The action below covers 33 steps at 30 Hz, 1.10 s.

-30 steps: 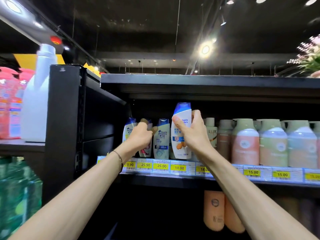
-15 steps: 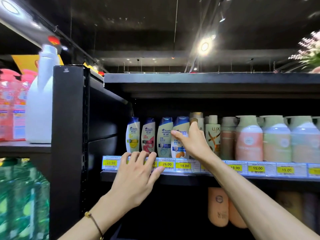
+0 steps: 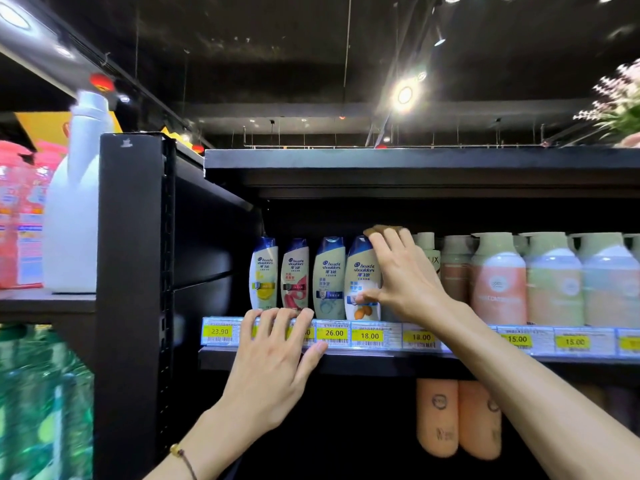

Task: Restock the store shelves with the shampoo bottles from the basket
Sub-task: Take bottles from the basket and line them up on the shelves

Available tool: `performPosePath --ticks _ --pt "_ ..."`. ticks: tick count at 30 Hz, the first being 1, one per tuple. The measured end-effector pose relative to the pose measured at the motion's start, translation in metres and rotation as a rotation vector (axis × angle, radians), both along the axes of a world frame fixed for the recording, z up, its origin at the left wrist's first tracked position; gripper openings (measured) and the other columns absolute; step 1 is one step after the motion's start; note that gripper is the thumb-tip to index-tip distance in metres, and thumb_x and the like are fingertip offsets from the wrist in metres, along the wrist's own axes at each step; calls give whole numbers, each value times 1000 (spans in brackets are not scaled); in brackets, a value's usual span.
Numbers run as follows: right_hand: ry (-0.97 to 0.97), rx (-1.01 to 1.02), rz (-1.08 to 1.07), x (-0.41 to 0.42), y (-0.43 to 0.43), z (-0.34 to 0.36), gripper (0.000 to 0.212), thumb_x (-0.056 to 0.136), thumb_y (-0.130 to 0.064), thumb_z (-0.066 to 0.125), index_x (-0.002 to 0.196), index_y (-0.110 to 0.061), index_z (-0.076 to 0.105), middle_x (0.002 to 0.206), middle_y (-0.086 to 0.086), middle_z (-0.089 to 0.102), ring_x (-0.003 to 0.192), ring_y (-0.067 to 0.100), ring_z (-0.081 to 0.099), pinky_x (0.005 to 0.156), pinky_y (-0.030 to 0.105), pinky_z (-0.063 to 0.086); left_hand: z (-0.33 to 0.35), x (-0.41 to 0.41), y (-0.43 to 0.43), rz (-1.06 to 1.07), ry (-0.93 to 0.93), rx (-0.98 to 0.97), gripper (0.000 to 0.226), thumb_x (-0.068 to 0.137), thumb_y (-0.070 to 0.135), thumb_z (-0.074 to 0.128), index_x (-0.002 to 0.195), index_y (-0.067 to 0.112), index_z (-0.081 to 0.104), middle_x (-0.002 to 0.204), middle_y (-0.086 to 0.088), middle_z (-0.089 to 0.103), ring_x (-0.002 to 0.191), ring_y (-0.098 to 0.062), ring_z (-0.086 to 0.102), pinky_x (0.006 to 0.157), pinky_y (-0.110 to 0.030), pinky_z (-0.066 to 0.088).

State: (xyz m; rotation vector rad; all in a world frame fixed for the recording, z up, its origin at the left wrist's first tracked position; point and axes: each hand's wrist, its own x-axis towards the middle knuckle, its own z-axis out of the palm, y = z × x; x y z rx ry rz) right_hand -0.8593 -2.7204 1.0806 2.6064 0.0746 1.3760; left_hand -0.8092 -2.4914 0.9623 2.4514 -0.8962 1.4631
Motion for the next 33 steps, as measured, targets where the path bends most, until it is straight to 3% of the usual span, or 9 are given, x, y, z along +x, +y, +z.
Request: performPosePath --ticks 4,9,13,18,22,25,28,33 --pt "53 22 -74 9 -1 4 108 67 -61 85 150 -13 35 148 6 43 134 28 41 101 41 49 -1 -1 2 -2 15 18 54 106 54 15 137 23 46 118 6 52 114 -22 53 108 -46 34" --pt "50 -25 -174 22 -5 4 54 77 -53 82 104 -16 54 108 7 68 95 30 66 70 38 55 -1 1 7 14 9 76 56 107 53 16 144 21 43 124 5 52 118 -24 52 110 -47 34" --pt "56 -43 -183 29 -5 3 46 77 -50 83 92 -20 52 96 5 71 83 29 69 60 33 45 -1 1 8 12 12 92 57 107 54 16 144 20 43 125 4 51 118 -24 52 110 -49 35" --pt "72 -66 -225 29 -5 1 51 80 -50 81 85 -21 41 89 2 68 74 25 63 56 32 41 -1 -1 6 23 33 93 58 107 54 14 144 20 44 126 3 51 119 -25 51 110 -50 35" --pt "59 -56 -224 16 -1 -4 43 85 -50 76 94 -19 48 102 6 68 93 28 65 66 36 46 0 -2 8 26 32 103 59 107 55 16 143 19 43 126 2 52 119 -26 52 110 -50 35" --pt "10 -95 -228 -1 5 -11 57 89 -43 69 135 -15 51 128 9 60 118 30 53 94 41 44 4 -5 8 31 69 96 58 105 60 17 143 23 41 126 5 52 121 -23 50 111 -46 33" --pt "-11 -45 -177 -23 17 -24 49 97 -39 57 140 -15 51 134 7 56 126 29 47 102 41 39 12 -9 8 50 113 113 62 100 65 14 143 26 38 128 5 53 124 -22 48 112 -44 29" --pt "63 36 -138 -68 60 -55 51 103 -38 47 147 -13 48 143 8 54 136 28 46 111 42 36 22 -29 21 46 181 132 65 101 62 23 154 26 29 154 -6 42 147 -30 28 122 -51 17"
